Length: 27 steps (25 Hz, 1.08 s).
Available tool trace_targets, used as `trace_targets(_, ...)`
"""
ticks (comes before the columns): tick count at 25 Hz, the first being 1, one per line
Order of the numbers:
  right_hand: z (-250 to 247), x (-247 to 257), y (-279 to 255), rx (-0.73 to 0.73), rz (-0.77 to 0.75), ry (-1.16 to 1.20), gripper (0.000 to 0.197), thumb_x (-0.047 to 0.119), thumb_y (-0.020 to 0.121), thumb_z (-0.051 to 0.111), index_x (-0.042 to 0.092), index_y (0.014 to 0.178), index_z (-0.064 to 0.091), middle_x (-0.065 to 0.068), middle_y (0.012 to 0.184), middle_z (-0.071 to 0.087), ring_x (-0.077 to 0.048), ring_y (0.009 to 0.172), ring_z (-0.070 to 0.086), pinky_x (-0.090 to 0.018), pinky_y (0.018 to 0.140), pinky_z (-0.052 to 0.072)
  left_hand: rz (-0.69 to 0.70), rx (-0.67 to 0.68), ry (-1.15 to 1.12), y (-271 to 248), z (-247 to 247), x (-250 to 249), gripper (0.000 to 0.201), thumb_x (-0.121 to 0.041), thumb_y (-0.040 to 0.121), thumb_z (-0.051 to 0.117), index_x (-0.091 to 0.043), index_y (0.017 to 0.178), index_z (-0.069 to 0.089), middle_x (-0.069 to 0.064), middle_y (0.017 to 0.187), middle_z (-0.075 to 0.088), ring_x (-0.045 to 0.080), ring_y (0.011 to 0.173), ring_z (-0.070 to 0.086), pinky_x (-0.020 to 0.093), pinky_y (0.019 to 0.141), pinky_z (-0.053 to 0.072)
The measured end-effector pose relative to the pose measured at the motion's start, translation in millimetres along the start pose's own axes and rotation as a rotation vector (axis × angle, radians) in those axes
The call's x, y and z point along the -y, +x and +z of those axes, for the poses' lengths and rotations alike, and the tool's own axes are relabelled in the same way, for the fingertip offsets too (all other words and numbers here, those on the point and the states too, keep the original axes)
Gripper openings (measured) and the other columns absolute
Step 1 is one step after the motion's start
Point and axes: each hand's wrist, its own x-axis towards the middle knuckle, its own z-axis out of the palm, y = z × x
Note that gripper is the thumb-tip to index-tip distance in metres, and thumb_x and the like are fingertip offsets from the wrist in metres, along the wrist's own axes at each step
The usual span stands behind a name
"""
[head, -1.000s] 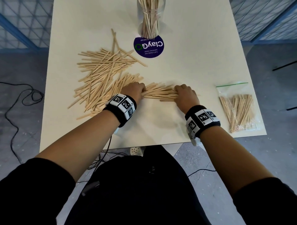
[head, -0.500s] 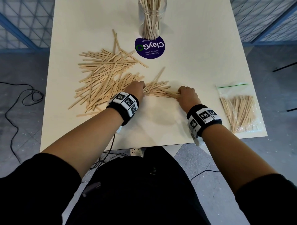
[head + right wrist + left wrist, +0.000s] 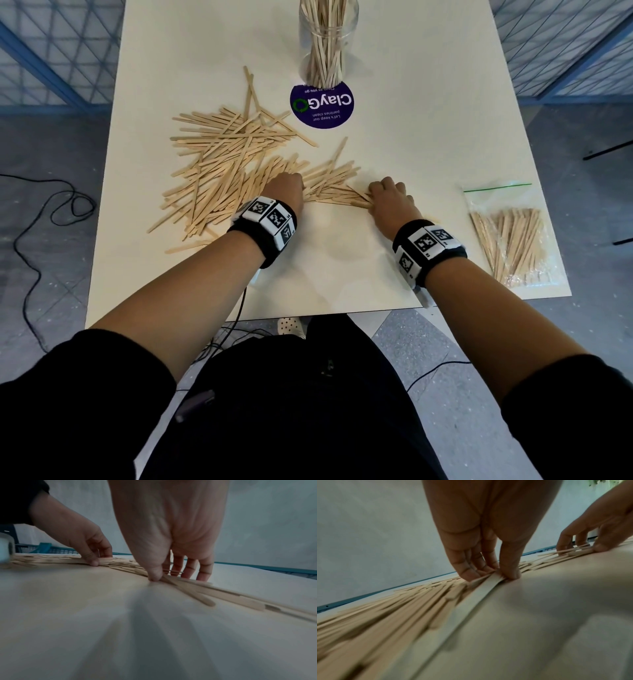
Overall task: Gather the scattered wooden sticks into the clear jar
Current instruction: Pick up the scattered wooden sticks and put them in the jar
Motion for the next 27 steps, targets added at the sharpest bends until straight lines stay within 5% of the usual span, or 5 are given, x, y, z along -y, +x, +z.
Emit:
trace_targets(4, -3, 4, 1, 0.034, 0.0, -0.054, 0.035, -0.005, 0.09, 0.029, -0.001, 0.123, 0.039, -0.02, 0.126, 0.045, -0.037, 0.114, 0.043, -0.045, 0.093, 0.039, -0.041, -0.006, 0.027, 0, 1, -5, 0.03, -0.008, 0.094, 0.047, -0.003, 0.123, 0.051, 0.017, 0.123, 0.058, 0.034, 0.115, 0.055, 0.04, 0.094, 0.045)
trace_targets(13, -2, 6, 1, 0.022, -0.018, -0.138, 0.036, -0.006, 0.089, 0.025, -0.004, 0.123, 0.037, -0.022, 0.127, 0.043, -0.036, 0.115, 0.043, -0.045, 0.09, 0.041, -0.103, -0.054, -0.196, 2, -5, -12, 0.032, 0.001, 0.093, 0.034, 0.005, 0.12, 0.051, 0.02, 0.123, 0.06, 0.034, 0.113, 0.057, 0.04, 0.094, 0.045)
trace_targets(18, -1, 3, 6, 0.024, -0.012, -0.104, 0.038, -0.008, 0.087, 0.025, -0.003, 0.123, 0.037, -0.022, 0.126, 0.043, -0.037, 0.114, 0.044, -0.045, 0.091, 0.04, -0.154, -0.073, -0.354, 2, -15, -12, 0.052, -0.035, 0.093, 0.049, -0.001, 0.131, 0.04, 0.017, 0.122, 0.059, 0.034, 0.113, 0.056, 0.039, 0.093, 0.045)
trace_targets(22, -2, 0, 9, 0.021, 0.009, -0.067, 0.037, -0.008, 0.087, 0.024, -0.004, 0.121, 0.038, -0.022, 0.125, 0.043, -0.037, 0.114, 0.044, -0.044, 0.091, 0.041, -0.112, -0.133, -0.27, 3, -18, -14, 0.036, -0.014, 0.097, 0.039, -0.004, 0.131, 0.039, 0.018, 0.117, 0.061, 0.035, 0.106, 0.059, 0.036, 0.078, 0.043)
trace_targets(27, -9, -7, 9, 0.01, 0.034, 0.035, 0.03, -0.002, 0.09, 0.028, -0.001, 0.118, 0.038, -0.021, 0.117, 0.054, -0.038, 0.104, 0.055, -0.042, 0.084, 0.041, -0.028, -0.159, -0.303, -1, -21, -19, 0.032, -0.016, 0.1, 0.034, 0.0, 0.126, 0.044, 0.022, 0.118, 0.059, 0.035, 0.108, 0.057, 0.037, 0.083, 0.044)
